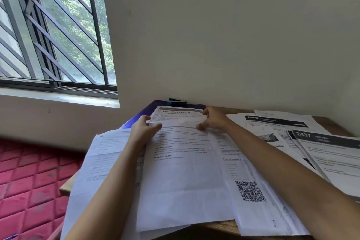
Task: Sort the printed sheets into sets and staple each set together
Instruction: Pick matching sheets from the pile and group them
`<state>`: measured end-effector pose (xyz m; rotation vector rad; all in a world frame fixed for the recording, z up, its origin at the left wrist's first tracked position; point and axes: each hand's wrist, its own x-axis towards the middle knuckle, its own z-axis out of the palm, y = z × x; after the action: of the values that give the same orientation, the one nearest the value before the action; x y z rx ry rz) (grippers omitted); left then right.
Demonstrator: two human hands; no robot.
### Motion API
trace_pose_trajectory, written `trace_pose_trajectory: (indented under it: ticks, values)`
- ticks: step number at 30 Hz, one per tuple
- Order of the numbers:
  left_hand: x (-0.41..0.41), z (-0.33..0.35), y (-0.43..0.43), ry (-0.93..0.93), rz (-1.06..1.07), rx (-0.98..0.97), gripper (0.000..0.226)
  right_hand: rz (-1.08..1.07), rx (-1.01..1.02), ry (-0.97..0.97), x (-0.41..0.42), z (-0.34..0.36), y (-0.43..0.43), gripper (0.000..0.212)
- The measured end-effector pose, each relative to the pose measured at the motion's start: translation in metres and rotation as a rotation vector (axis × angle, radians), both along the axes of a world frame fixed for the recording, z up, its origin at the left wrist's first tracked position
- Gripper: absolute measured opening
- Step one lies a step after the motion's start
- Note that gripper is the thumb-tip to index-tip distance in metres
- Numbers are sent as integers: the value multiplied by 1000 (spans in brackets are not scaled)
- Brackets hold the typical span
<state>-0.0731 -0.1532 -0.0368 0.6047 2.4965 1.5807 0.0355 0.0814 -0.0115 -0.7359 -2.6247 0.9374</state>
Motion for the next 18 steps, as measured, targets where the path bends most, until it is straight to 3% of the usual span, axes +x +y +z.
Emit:
trace_pose_trajectory:
  ticks: [3, 7, 9, 13, 16, 18]
  values:
    - [1, -3, 4, 86, -25, -128, 63, -35, -63, -28, -1, 7, 0, 82]
    - [-1, -2, 6, 102, -32, -180, 62, -65, -169, 0, -6, 14, 7, 53]
    - [0, 2, 5, 72, 3, -80, 53, -91, -257, 69, -8, 15, 12, 39]
    - [-5, 12, 0, -53, 145, 221, 36, -154, -399, 248, -9, 23, 15, 35]
    - [-9, 16, -5, -182, 149, 398, 38, -170, -566, 415, -6, 33, 15, 38]
    - [-7, 21, -8, -271, 118, 409, 43, -140, -650, 481, -2, 40, 13, 30]
